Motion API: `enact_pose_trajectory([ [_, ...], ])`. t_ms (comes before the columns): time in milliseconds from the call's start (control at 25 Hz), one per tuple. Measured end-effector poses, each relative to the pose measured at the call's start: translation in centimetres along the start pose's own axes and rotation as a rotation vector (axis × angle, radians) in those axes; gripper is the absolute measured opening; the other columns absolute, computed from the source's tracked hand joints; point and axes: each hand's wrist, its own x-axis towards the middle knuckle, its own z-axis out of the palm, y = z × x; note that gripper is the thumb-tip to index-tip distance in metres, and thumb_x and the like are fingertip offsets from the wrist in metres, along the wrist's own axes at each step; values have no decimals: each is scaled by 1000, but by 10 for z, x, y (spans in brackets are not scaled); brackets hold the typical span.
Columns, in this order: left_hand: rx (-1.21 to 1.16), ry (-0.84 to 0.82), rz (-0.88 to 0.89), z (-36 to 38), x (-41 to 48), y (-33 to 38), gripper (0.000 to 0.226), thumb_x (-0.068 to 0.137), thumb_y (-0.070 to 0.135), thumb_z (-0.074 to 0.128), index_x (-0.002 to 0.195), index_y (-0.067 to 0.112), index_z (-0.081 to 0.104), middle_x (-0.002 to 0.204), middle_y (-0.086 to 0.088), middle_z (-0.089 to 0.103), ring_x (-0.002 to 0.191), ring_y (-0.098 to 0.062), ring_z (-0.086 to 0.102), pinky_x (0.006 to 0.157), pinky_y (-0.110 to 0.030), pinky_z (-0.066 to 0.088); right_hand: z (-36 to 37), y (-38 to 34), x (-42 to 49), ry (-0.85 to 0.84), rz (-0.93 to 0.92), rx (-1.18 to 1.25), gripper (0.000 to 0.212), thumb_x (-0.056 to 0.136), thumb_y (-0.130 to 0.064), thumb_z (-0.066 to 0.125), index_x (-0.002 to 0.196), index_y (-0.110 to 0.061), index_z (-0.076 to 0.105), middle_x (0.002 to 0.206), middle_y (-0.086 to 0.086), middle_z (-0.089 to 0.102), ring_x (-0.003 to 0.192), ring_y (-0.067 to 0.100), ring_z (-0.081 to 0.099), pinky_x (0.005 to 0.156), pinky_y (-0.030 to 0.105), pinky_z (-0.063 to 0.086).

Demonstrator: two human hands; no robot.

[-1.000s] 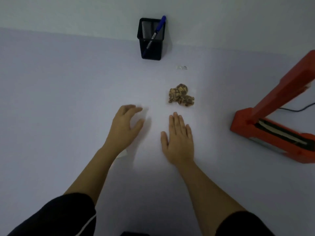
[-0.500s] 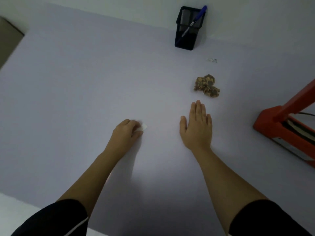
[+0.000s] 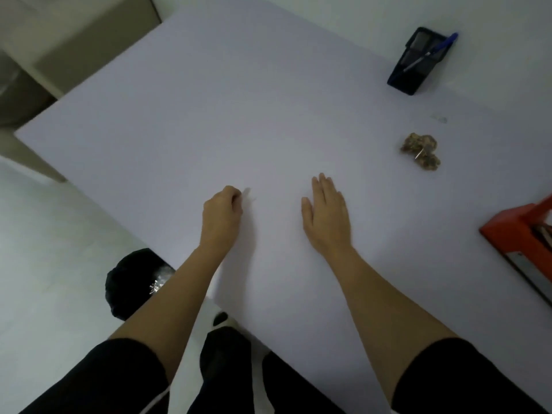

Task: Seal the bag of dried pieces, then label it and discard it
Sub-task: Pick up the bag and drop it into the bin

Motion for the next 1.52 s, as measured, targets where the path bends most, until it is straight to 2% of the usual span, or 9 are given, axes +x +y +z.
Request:
enact_pose_trajectory([
  [240, -143, 256, -303, -116, -50, -130, 18, 95, 18, 47, 98, 5, 59, 78, -11, 66, 64, -21, 63, 61, -18, 46, 78, -173, -58, -198, -189, 175, 66, 88, -44, 15, 141, -7, 32, 149, 11, 33, 140, 23, 24, 114, 36, 13],
  [400, -225, 352, -438, -164, -75, -229, 15, 93, 27, 51, 89, 15, 59, 70, -2, 66, 69, -16, 63, 63, -17, 42, 137, -280, -84, -238, -392, 261, 49, 94, -31, 32, 134, -6, 42, 140, 13, 46, 133, 23, 36, 111, 38, 26],
  [520, -264, 314, -488, -170, -84, -298, 15, 90, 29, 57, 81, 17, 60, 71, 2, 66, 68, -10, 62, 62, -3, 38, 190, -313, -95, -261, -496, 245, 41, 93, -24, 40, 129, -5, 48, 133, 12, 52, 126, 21, 41, 108, 35, 31],
  [760, -250, 143, -713, -88, -86, -436, 13, 85, 10, 56, 95, 11, 64, 73, 0, 63, 68, -11, 55, 61, -18, 37, 344, -272, -100, -433, -364, 107, 44, 90, -15, 50, 132, -2, 42, 134, 17, 49, 124, 28, 44, 105, 41, 40],
  [920, -147, 37, -746, -3, -87, -524, 13, 87, 12, 56, 95, 6, 65, 80, -4, 64, 71, -14, 53, 68, -25, 39, 454, -242, -88, -543, -192, -40, 55, 94, -24, 47, 141, -5, 25, 148, 16, 27, 133, 30, 29, 106, 40, 33],
  [1080, -163, -42, -779, 74, -88, -592, 12, 87, 17, 59, 92, 9, 67, 82, -4, 66, 78, -20, 60, 70, -27, 42, 544, -212, -91, -621, -16, -182, 63, 96, -36, 41, 145, -12, 11, 154, 10, 13, 124, 31, 40, 89, 41, 45],
  [1200, -192, -88, -770, 115, -79, -624, 15, 87, 13, 59, 98, 8, 67, 84, -2, 63, 77, -15, 58, 72, -23, 41, 589, -186, -98, -632, 30, -212, 67, 96, -36, 40, 146, -13, 2, 153, 12, 15, 108, 32, 54, 80, 40, 48],
  [1360, -215, -125, -799, 150, -63, -647, 20, 88, 12, 58, 104, 5, 66, 94, -9, 66, 80, -14, 56, 72, -21, 40, 620, -165, -107, -606, 38, -55, 75, 94, -11, 44, 145, -14, -10, 135, 17, 39, 89, 32, 59, 74, 41, 52],
  [1520, -135, -52, -884, 148, -63, -647, 35, 90, 11, 50, 123, 0, 55, 109, -19, 65, 98, -30, 60, 73, -22, 36, 619, -163, -111, -594, 12, 43, 72, 96, -14, 40, 145, -13, -13, 142, 18, 33, 103, 32, 56, 83, 41, 52],
])
